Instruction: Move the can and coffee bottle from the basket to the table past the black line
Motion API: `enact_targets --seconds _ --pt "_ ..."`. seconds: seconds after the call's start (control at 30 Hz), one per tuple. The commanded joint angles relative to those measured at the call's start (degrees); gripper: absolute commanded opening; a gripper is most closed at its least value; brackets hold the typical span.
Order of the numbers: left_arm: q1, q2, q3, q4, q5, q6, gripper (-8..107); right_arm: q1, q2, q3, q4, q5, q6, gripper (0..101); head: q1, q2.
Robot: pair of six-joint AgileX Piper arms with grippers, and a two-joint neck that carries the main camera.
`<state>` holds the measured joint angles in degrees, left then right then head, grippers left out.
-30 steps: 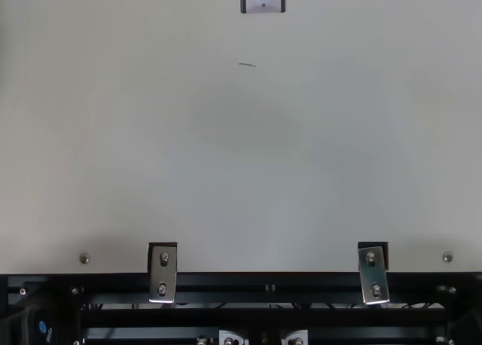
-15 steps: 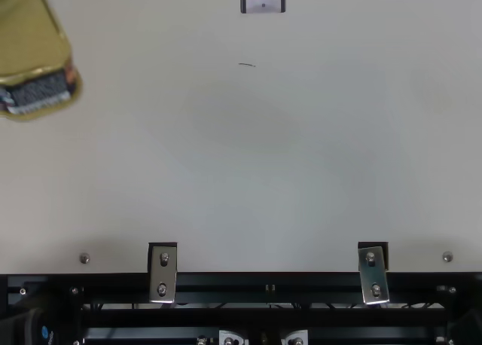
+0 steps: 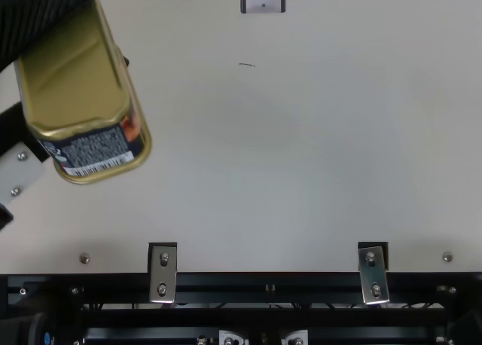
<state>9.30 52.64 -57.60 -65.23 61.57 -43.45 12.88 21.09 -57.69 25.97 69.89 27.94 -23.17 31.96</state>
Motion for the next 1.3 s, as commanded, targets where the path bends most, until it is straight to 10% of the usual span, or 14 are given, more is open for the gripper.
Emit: enact_targets --seconds 0.0,0.27,1.27 --pt "-1.5 -0.3 -0.5 0.6 -0.7 -4.9 10 0.0 0.0 0.0 0.0 0.0 0.0 101 -1.8 1.0" --pt "-7.3 -1.0 -2.8 5.2 -2.7 -16.0 10 0.0 0.0 0.0 0.0 0.0 0.0 101 -1.8 1.0" --pt "-5.3 -0.7 -2.4 2.5 -2.8 -14.6 10 0.0 0.0 0.0 0.0 0.0 0.0 101 -1.8 1.0"
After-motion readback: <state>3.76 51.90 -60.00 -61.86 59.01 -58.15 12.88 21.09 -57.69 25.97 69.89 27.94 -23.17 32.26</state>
